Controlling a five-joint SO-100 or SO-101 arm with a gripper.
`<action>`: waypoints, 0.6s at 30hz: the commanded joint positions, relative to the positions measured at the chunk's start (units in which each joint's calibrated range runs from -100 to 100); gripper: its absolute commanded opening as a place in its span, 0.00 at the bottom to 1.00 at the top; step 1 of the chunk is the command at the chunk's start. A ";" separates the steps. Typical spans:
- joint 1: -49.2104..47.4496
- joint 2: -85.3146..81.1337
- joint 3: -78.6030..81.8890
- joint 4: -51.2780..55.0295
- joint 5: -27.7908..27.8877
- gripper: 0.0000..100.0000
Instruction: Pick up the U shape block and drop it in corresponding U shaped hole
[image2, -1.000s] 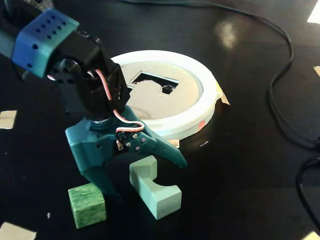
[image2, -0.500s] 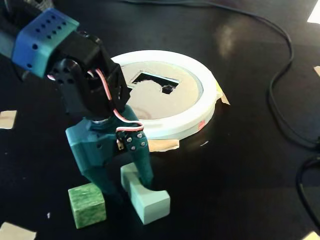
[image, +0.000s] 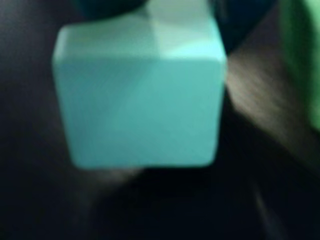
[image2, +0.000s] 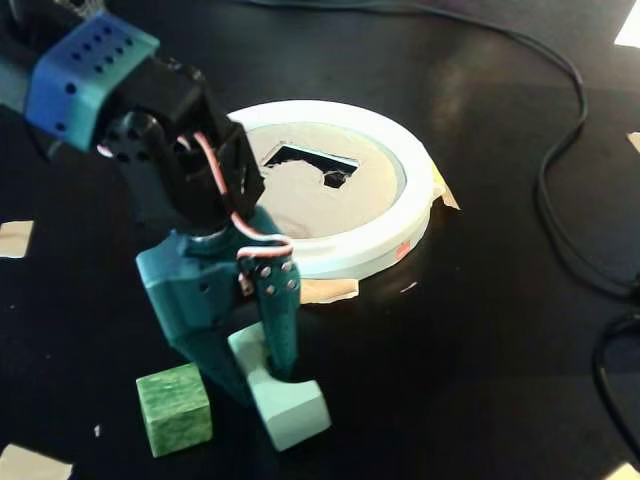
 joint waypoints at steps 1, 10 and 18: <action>-0.85 -1.60 -5.21 -0.05 0.05 0.01; -0.85 -9.66 -4.39 1.06 -0.68 0.01; -0.97 -24.53 -5.30 12.70 -18.27 0.01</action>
